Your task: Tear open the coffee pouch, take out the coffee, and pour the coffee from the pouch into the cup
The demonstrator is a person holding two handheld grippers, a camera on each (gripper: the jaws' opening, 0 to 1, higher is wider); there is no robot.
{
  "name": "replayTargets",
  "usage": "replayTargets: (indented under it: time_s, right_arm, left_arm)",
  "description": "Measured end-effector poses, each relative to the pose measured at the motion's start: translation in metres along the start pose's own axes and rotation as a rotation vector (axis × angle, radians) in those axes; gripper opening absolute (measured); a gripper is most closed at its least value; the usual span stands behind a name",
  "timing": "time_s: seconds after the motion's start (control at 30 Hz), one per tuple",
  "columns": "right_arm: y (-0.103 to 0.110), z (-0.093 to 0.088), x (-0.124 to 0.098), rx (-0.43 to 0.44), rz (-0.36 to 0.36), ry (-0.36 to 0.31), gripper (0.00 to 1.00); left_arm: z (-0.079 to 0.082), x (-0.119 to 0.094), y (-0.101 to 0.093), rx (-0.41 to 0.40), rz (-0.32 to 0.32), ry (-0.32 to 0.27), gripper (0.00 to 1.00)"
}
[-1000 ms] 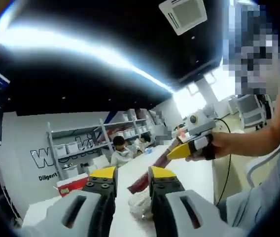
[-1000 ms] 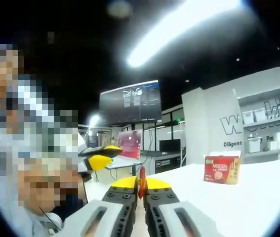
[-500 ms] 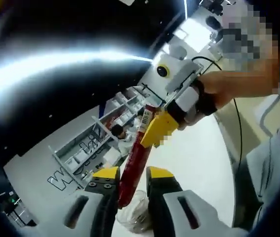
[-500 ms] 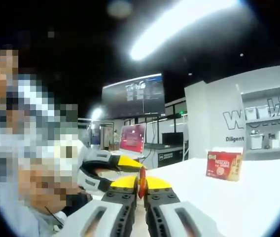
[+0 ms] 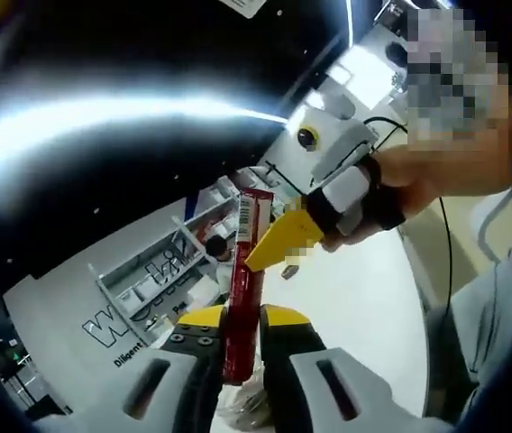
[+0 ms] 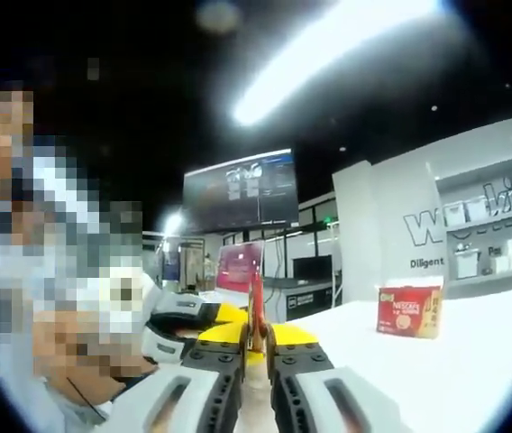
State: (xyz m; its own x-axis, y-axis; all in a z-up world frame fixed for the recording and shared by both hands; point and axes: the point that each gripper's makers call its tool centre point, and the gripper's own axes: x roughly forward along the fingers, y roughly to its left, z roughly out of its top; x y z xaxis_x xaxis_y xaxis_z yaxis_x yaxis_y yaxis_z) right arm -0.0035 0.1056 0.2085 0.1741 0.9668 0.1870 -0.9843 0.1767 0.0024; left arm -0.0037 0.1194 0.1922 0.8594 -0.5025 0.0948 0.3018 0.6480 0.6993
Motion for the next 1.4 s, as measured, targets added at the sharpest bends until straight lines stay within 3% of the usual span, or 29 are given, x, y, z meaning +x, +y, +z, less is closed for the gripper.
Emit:
replayTargets:
  time_s: [0.6, 0.73, 0.9, 0.93, 1.0, 1.1, 1.23, 1.33, 1.4]
  right_arm:
    - [0.007, 0.022, 0.027, -0.072, 0.006, -0.018, 0.07]
    - [0.007, 0.028, 0.027, -0.068, -0.002, -0.055, 0.14]
    - [0.002, 0.051, 0.018, -0.064, -0.031, -0.159, 0.22]
    - [0.003, 0.054, 0.016, -0.060, -0.026, -0.169, 0.22]
    - [0.004, 0.057, 0.015, -0.051, -0.020, -0.172, 0.04]
    - [0.004, 0.056, 0.016, -0.072, -0.022, -0.170, 0.05]
    - [0.007, 0.051, 0.021, -0.073, -0.001, -0.152, 0.19]
    - [0.010, 0.047, 0.021, -0.089, -0.001, -0.137, 0.04]
    - [0.011, 0.046, 0.021, -0.084, 0.000, -0.139, 0.04]
  left_arm:
    - [-0.001, -0.008, 0.022, -0.087, 0.073, -0.037, 0.17]
    - [0.000, -0.009, 0.026, -0.093, 0.088, -0.039, 0.15]
    - [0.000, -0.010, 0.027, -0.099, 0.092, -0.035, 0.15]
    - [-0.001, -0.010, 0.027, -0.102, 0.092, -0.035, 0.15]
    - [-0.001, -0.010, 0.028, -0.109, 0.089, -0.036, 0.15]
    - [-0.001, -0.009, 0.026, -0.113, 0.085, -0.035, 0.15]
    - [0.000, -0.009, 0.025, -0.114, 0.083, -0.038, 0.15]
    - [0.000, -0.008, 0.023, -0.112, 0.079, -0.035, 0.15]
    - [0.000, -0.008, 0.023, -0.109, 0.079, -0.031, 0.15]
